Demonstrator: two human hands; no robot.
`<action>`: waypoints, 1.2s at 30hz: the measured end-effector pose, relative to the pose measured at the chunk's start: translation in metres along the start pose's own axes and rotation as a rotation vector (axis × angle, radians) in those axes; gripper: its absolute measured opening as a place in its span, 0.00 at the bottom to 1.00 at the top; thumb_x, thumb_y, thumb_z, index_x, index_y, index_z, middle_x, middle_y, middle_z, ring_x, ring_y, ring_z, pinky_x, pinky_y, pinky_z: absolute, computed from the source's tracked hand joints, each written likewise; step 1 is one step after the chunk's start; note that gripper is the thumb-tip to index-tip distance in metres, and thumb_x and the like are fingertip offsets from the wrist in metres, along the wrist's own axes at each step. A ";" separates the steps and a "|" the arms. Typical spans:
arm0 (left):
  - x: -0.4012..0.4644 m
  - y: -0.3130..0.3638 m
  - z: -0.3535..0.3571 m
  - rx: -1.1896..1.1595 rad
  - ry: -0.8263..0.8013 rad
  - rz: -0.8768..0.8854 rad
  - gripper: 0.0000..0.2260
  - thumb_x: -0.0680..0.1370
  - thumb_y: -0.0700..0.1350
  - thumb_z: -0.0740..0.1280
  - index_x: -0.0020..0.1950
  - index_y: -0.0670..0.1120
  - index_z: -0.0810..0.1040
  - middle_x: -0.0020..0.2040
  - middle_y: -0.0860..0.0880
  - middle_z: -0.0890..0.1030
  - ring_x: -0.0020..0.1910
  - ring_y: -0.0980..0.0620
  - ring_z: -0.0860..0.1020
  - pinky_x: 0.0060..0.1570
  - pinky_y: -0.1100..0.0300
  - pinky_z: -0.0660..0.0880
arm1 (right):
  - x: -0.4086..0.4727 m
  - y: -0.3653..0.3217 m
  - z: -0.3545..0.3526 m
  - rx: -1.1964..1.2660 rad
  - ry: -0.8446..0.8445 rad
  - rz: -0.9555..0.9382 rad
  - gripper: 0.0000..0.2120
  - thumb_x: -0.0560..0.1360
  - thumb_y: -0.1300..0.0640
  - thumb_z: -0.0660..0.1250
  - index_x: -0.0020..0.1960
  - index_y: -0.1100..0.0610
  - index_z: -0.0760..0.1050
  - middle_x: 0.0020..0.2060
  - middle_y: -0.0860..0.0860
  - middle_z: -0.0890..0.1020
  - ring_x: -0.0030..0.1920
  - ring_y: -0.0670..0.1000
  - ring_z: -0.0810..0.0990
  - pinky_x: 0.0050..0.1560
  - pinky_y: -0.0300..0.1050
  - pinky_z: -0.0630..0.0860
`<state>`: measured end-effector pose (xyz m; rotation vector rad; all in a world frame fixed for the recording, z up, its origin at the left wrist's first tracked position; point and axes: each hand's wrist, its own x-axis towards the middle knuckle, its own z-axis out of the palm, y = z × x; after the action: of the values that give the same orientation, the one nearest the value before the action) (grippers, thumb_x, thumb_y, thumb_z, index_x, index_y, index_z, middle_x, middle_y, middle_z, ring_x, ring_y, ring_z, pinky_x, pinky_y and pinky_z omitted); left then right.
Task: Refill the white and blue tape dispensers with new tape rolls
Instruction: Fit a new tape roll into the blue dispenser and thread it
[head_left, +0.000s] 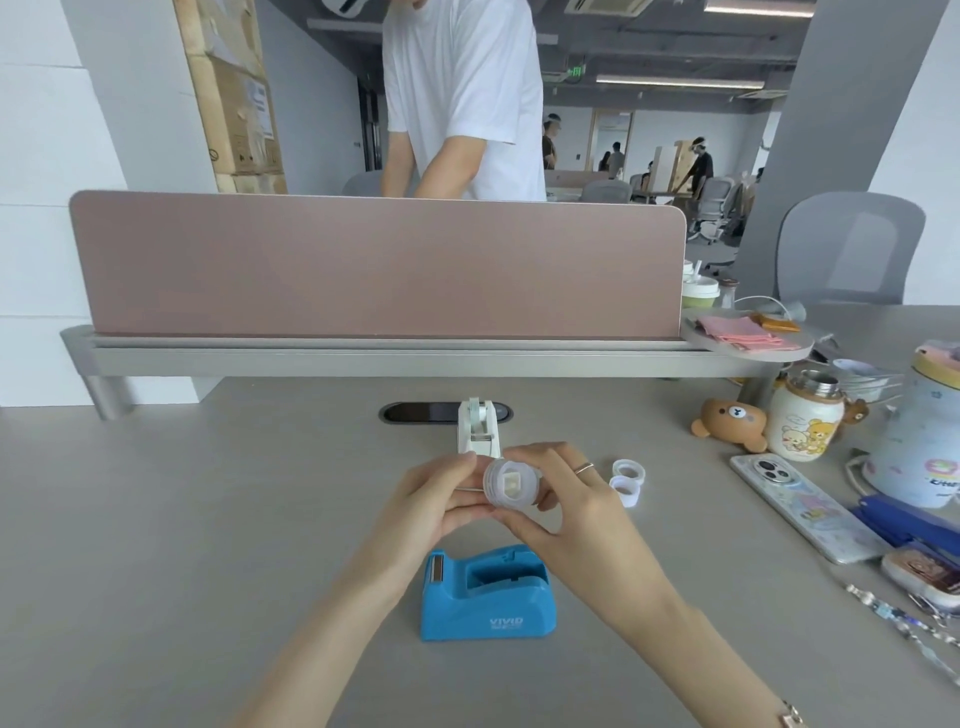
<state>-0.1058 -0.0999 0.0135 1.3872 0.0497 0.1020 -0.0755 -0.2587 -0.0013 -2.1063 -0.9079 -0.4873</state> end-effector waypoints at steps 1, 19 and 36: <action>0.000 0.000 0.000 0.002 -0.008 0.003 0.13 0.81 0.42 0.58 0.52 0.39 0.81 0.47 0.41 0.86 0.47 0.48 0.85 0.43 0.64 0.81 | 0.000 0.000 0.000 0.001 0.002 -0.002 0.17 0.72 0.53 0.72 0.59 0.47 0.72 0.51 0.40 0.73 0.44 0.33 0.73 0.46 0.28 0.72; 0.001 -0.002 -0.004 0.078 -0.012 -0.017 0.10 0.78 0.42 0.65 0.54 0.41 0.82 0.51 0.43 0.85 0.53 0.48 0.83 0.56 0.56 0.78 | 0.000 0.005 -0.004 -0.039 -0.114 -0.067 0.23 0.72 0.61 0.70 0.65 0.50 0.71 0.56 0.43 0.74 0.47 0.32 0.72 0.51 0.23 0.69; 0.000 -0.005 0.001 0.381 0.169 0.010 0.05 0.70 0.42 0.74 0.44 0.49 0.84 0.41 0.53 0.86 0.42 0.60 0.84 0.42 0.71 0.75 | -0.001 0.006 0.002 -0.036 -0.068 -0.036 0.19 0.73 0.57 0.71 0.61 0.50 0.72 0.51 0.39 0.72 0.45 0.39 0.74 0.49 0.31 0.74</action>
<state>-0.1052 -0.1013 0.0088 1.7563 0.2123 0.2268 -0.0715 -0.2600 -0.0060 -2.1536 -0.9838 -0.4557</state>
